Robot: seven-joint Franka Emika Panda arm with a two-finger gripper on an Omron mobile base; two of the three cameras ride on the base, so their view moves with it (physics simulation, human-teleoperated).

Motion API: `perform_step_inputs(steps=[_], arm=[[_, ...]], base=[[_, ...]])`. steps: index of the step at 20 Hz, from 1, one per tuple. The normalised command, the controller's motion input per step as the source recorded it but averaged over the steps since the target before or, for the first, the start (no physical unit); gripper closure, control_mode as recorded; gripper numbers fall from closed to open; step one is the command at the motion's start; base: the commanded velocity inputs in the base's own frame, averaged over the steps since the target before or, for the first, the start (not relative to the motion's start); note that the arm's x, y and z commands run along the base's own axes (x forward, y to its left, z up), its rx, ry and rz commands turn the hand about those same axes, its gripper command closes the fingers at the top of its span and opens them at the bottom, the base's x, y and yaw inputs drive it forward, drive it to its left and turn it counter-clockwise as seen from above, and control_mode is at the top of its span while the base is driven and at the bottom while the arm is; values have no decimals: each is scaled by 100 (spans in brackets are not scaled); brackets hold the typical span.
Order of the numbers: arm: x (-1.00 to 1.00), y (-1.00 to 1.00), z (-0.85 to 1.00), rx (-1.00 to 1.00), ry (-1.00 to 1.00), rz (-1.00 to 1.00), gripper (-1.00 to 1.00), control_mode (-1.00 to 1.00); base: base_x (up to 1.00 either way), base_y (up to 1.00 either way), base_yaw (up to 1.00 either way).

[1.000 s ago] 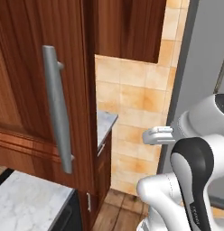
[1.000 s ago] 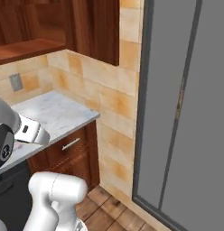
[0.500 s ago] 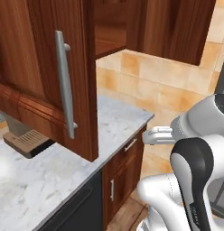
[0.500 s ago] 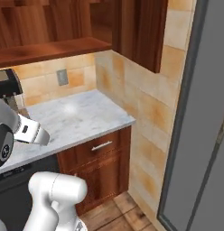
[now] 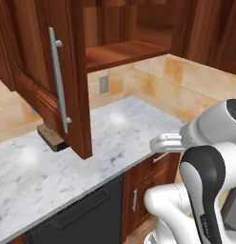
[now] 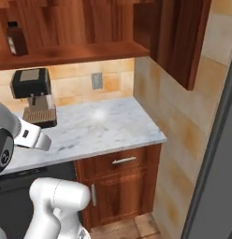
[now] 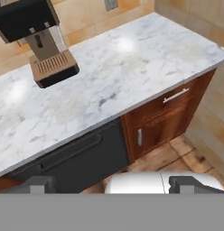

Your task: Collect the paprika, ketchup, and shaker from the cabinet and place them next to the stove.

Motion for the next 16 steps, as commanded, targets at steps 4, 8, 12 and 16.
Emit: perform_step_inputs(steps=[4,8,12,16], arm=[[0,0,0,0,0,0,-100,100],[0,0,0,0,0,0,-100,100],[0,0,0,0,0,0,-100,100],[0,0,0,0,0,0,-100,100]], base=[[43,-27,45],[56,-27,42],[63,-25,40],[65,-24,37]])
